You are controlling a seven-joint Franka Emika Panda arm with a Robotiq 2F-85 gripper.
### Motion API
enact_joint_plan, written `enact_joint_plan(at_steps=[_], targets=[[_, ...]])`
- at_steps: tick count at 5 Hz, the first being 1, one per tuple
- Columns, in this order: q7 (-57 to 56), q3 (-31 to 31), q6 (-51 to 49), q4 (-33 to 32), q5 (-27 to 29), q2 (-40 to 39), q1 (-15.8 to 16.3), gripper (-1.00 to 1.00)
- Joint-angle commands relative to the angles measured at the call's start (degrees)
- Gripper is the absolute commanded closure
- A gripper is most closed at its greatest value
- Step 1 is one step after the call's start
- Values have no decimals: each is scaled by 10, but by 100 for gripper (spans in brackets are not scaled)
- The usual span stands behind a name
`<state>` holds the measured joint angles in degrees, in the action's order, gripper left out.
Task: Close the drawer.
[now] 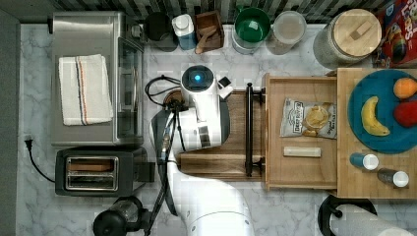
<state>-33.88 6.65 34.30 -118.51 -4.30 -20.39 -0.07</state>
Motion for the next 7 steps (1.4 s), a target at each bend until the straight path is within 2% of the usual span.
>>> enact_joint_plan(at_steps=[1, 4, 5, 7], targets=[[-58, -15, 5, -1, -43, 49, -26, 100], [-153, -43, 78, -28, -54, 57, -87, 100], [-182, -43, 73, -33, -45, 70, -116, 100], [-215, -52, 71, -18, -72, 62, -159, 100]])
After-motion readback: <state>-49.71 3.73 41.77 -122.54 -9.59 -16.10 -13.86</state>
